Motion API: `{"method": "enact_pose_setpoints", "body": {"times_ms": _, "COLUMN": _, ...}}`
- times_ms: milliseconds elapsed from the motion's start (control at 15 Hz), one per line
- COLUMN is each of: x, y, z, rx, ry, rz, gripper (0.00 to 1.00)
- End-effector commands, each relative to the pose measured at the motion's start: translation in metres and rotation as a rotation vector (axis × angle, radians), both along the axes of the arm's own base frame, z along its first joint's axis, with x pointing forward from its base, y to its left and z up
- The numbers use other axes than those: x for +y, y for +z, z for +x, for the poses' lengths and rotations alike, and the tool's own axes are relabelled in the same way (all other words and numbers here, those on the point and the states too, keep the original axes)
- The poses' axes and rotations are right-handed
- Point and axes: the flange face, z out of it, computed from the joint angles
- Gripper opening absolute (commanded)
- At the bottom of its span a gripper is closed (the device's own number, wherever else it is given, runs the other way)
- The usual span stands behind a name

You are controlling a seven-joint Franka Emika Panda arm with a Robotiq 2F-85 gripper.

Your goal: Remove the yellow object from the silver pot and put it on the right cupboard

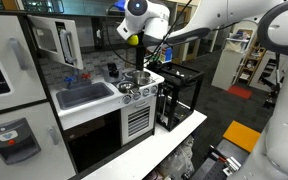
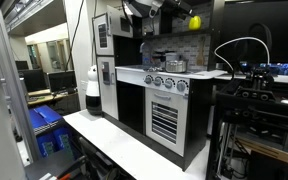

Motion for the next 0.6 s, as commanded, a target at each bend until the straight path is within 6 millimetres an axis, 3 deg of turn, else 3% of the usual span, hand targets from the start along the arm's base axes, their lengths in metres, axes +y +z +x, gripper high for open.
{"method": "enact_pose_setpoints", "body": {"times_ms": 0, "x": 0.015, "y": 0.009, "z": -0.011, "rx": 0.024, "ry": -0.029, "rz": 0.016, "gripper": 1.00}}
{"method": "enact_pose_setpoints", "body": {"times_ms": 533, "x": 0.026, "y": 0.024, "z": -0.051, "rx": 0.311, "ry": -0.231, "rz": 0.078, "gripper": 1.00}}
